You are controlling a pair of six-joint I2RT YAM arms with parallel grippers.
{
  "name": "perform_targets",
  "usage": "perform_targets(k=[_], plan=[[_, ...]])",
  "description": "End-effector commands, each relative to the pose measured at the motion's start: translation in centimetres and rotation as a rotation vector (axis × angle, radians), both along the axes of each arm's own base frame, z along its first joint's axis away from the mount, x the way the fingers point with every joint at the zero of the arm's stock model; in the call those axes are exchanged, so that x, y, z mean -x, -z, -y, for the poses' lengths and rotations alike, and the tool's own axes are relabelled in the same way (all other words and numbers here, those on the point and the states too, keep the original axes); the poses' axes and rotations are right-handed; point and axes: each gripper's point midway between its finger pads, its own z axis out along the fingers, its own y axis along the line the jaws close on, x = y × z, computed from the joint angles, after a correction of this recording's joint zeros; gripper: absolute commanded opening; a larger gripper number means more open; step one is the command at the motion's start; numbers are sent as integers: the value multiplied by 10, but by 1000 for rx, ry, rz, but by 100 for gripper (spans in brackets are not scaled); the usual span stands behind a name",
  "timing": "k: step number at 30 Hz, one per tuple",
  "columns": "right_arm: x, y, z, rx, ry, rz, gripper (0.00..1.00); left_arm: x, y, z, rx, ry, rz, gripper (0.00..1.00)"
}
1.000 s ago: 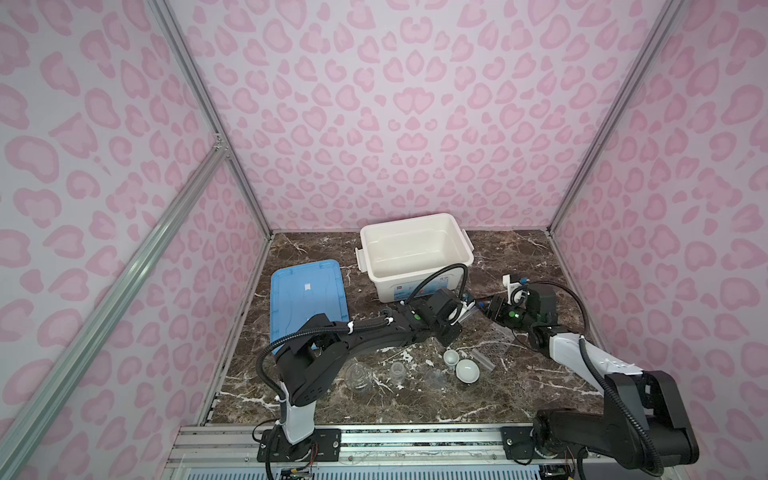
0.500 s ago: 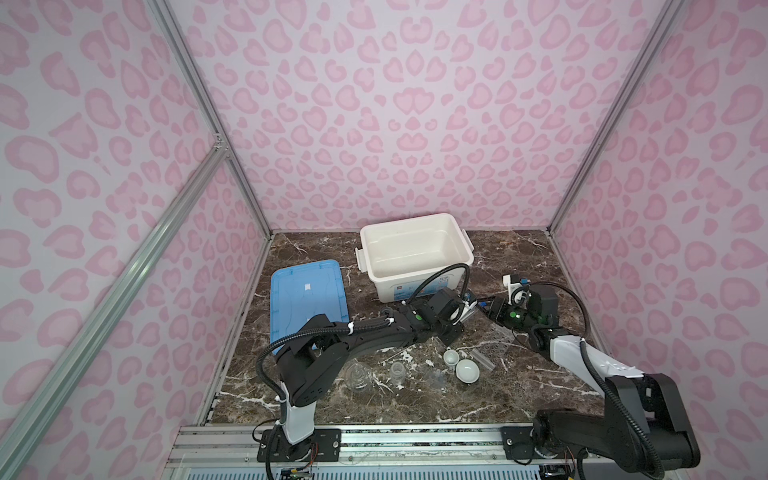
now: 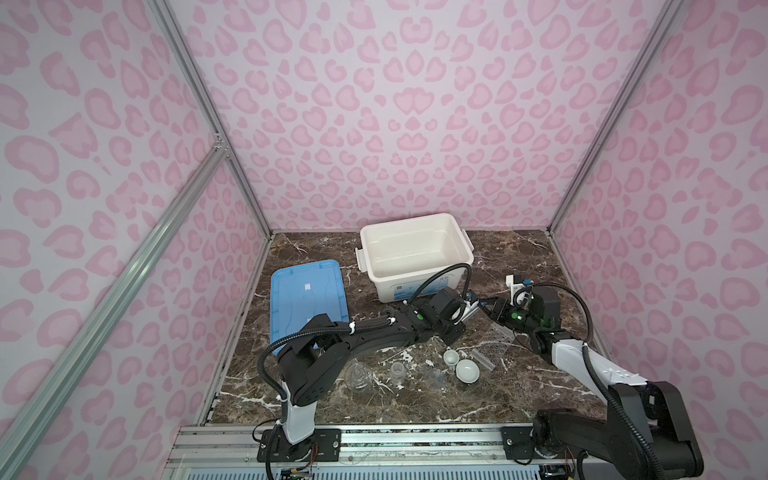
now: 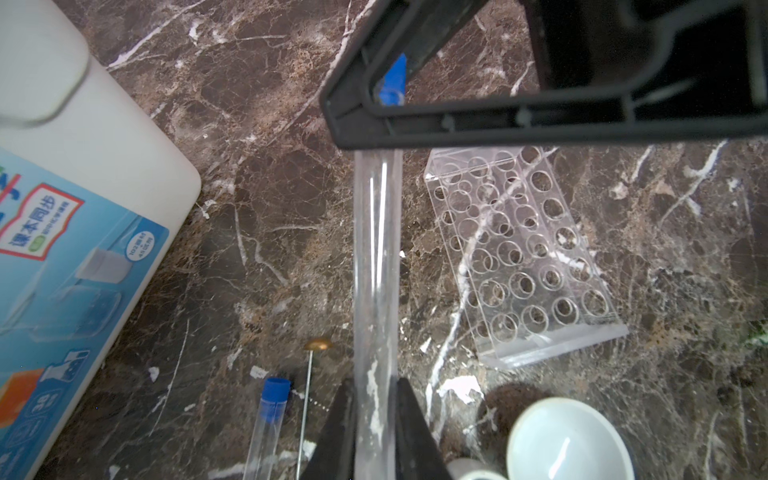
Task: Organize the chemistry lab equipment
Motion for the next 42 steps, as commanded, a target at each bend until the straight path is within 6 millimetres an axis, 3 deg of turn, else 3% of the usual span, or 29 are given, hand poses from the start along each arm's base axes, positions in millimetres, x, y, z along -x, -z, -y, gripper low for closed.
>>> perform_targets(k=[1, 8, 14, 22, 31, 42], plan=[[-1, -5, -1, 1, -2, 27, 23, -4, -7, 6, 23, 1, 19, 17], [-1, -13, -3, 4, -2, 51, 18, -6, -16, 7, 47, -10, 37, 22], [1, -20, 1, 43, 24, 81, 16, -14, -31, -3, 100, -88, 88, 48], [8, -30, 13, 219, 53, 116, 16, -19, -49, -27, 123, -178, 155, 68], [20, -63, 31, 484, 172, 223, 18, -30, -68, -74, 208, -397, 266, 100], [32, -78, 40, 732, 256, 303, 15, -46, -65, -119, 199, -628, 295, 98]])
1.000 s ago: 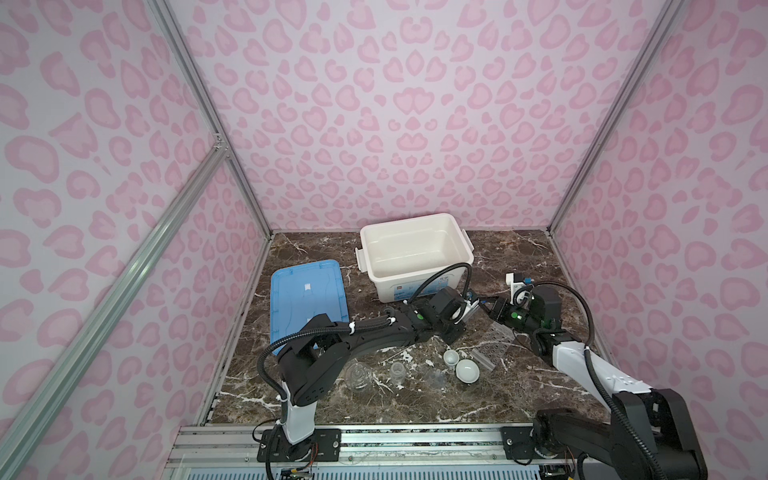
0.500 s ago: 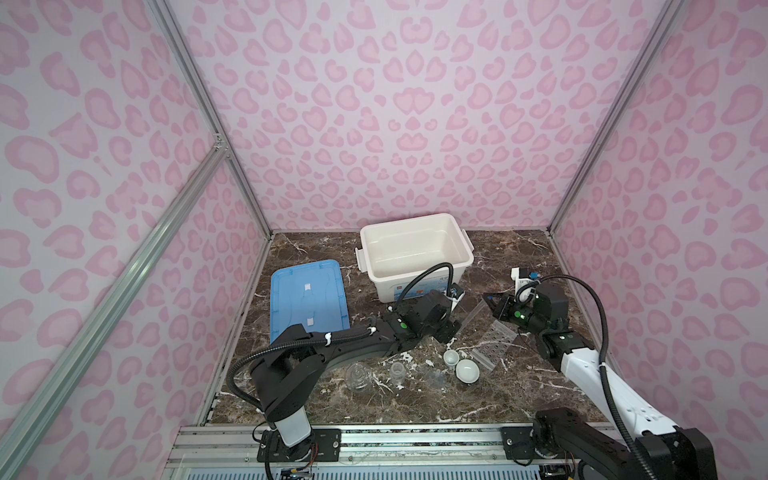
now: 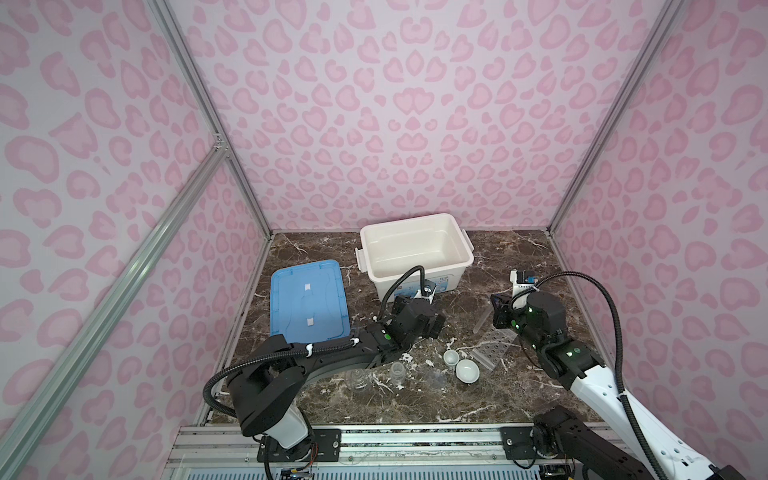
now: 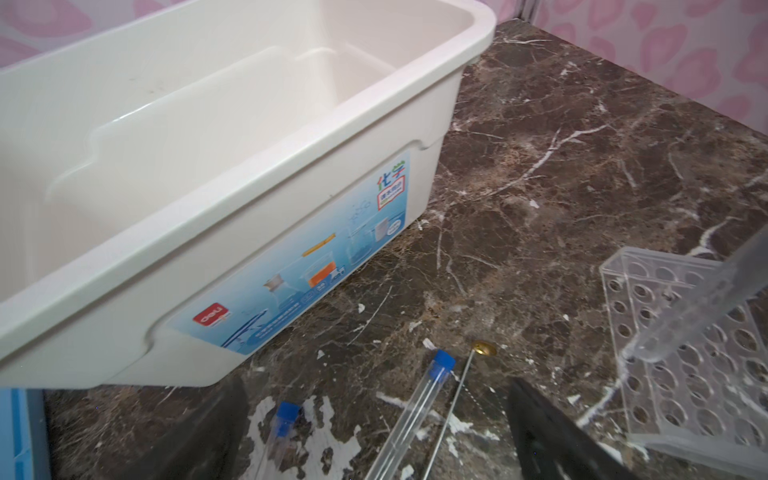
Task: Organize the chemistry lab equipment
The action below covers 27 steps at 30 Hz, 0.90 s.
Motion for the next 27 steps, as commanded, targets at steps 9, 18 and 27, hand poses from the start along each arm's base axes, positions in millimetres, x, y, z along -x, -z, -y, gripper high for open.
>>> perform_targets(k=[9, 18, 27], plan=[[2, -3, 23, 146, 136, 92, 15, -13, -9, -29, 89, -148, 20, 98], [1, 7, 25, 175, 141, 79, 14, -10, 2, -35, 67, -165, -8, 98], [0, 14, 25, 170, 143, 95, 14, -11, 6, -34, 64, -164, -18, 98]])
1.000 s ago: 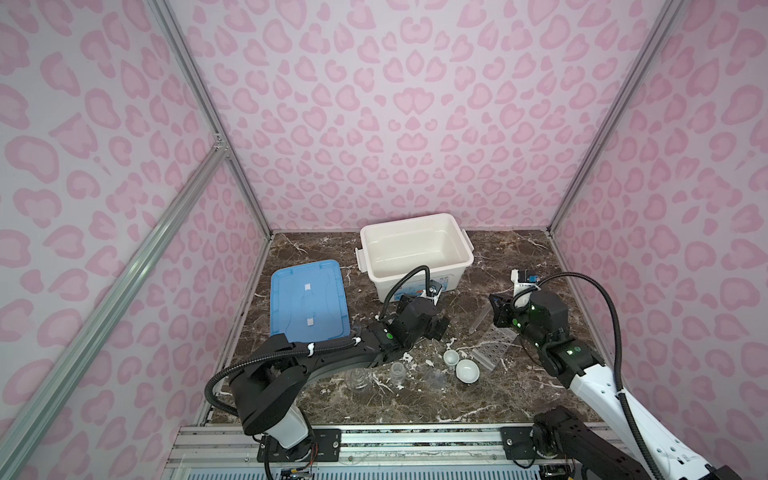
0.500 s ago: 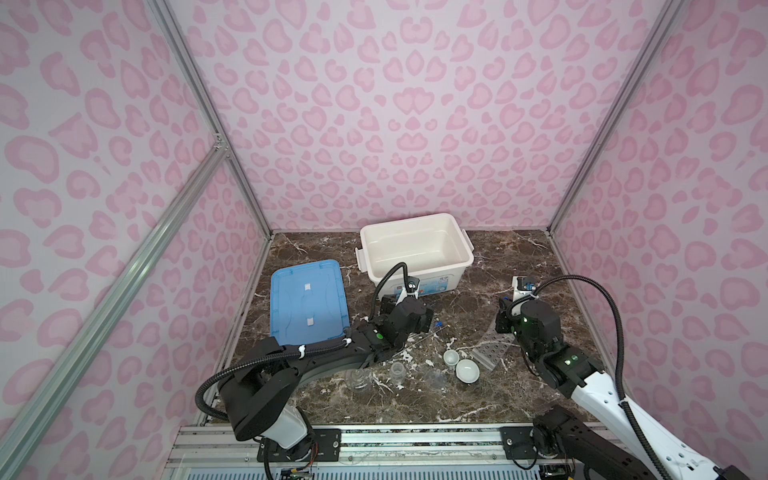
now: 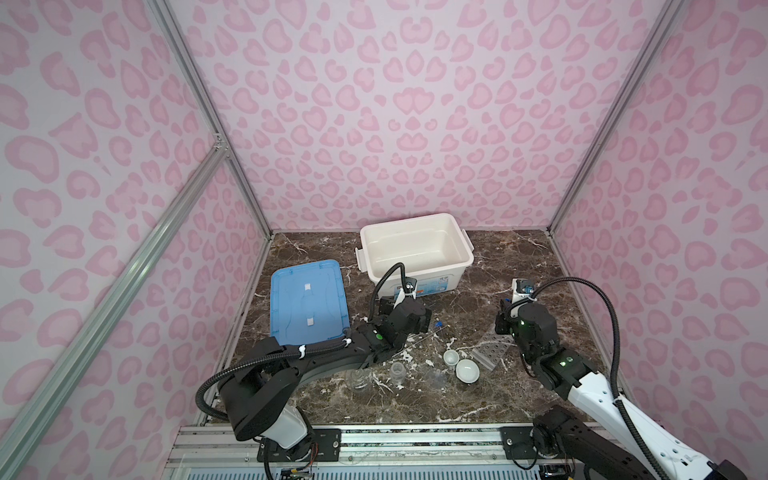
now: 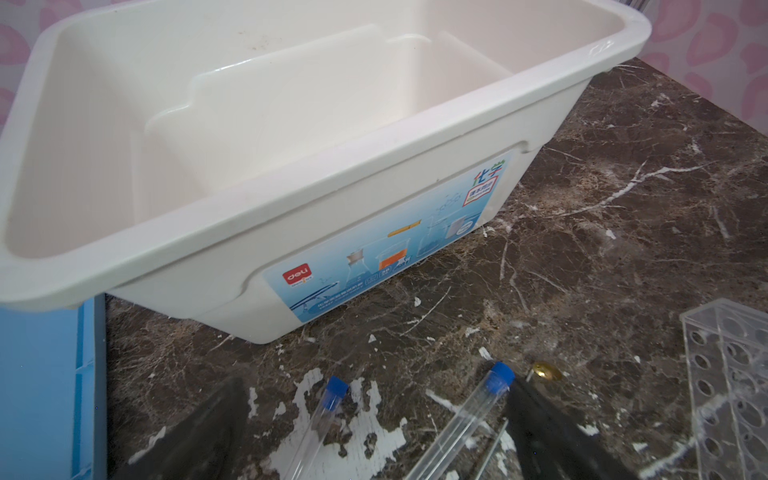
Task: Organize the chemistry lab equipment
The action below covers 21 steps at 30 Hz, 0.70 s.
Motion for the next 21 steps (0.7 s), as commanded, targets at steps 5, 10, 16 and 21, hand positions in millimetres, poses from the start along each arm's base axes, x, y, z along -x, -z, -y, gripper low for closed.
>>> perform_targets(k=[5, 10, 16, 21], plan=[[-3, -3, 2, 0, 14, 42, 13, -1, 1, -1, 10, -13, -1, 98], [-1, 0, 4, 5, 25, 57, 13, -1, 4, 1, 10, -7, -7, 98], [-1, 2, 5, 5, 31, 61, 13, -1, 5, 4, 10, 0, -11, 98], [-1, 8, 6, 19, 30, 50, 13, -1, 5, 3, 11, 1, -12, 98]])
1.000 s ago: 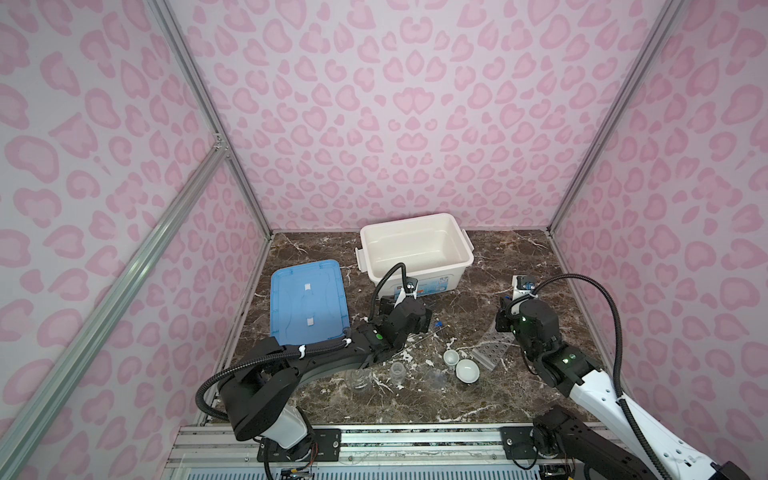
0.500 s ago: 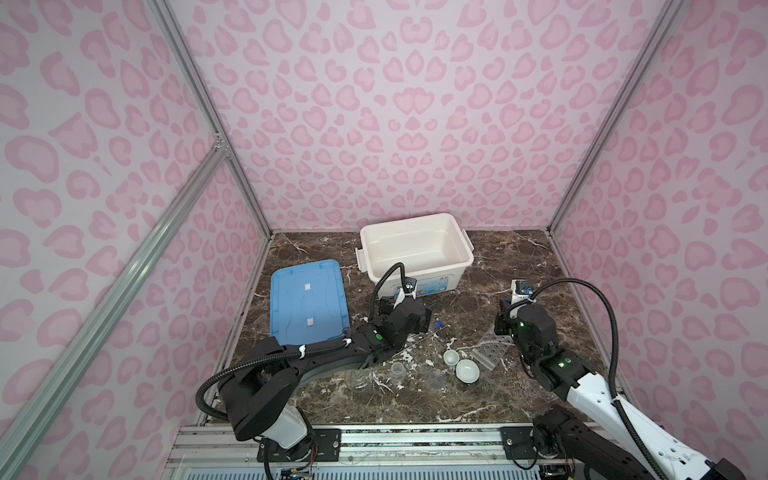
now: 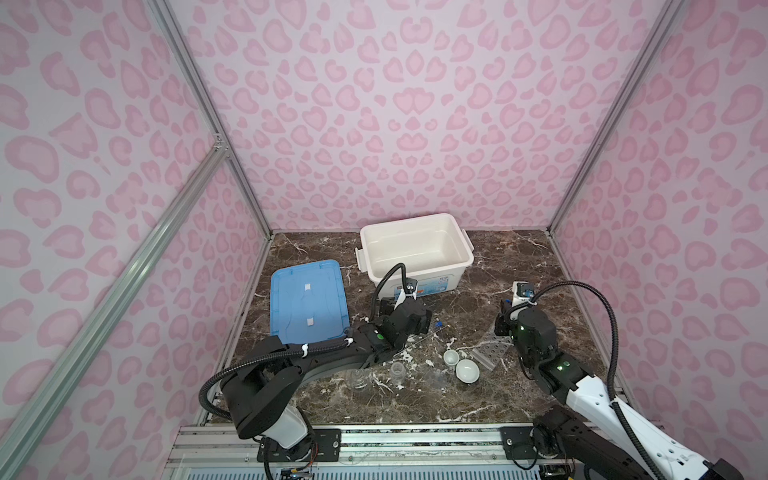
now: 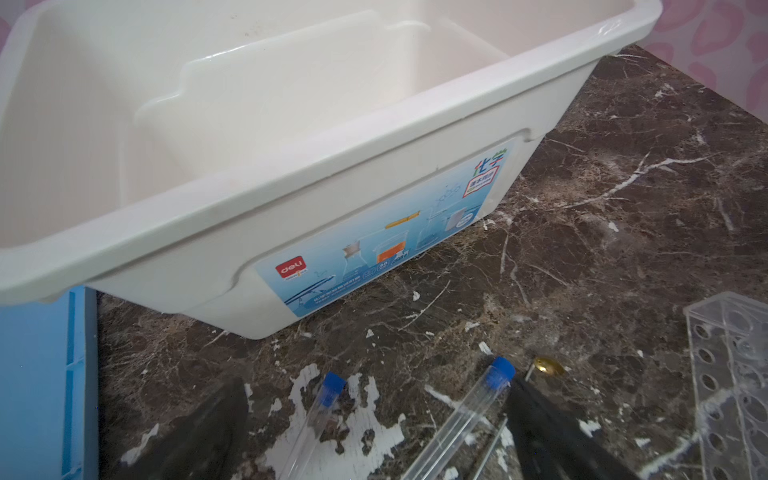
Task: Organize the chemistry lab equipment
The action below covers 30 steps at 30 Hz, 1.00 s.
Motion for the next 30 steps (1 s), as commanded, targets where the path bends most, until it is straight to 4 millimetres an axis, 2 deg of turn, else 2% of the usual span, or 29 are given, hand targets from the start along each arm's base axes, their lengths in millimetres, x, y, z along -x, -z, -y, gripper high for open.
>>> perform_targets(k=[1, 30], plan=[[0, 1, 3, 13, 14, 14, 13, -1, -2, 1, 16, -5, 4, 98], [3, 20, -5, 15, -32, -48, 16, -2, 1, 8, 15, 14, -9, 98]])
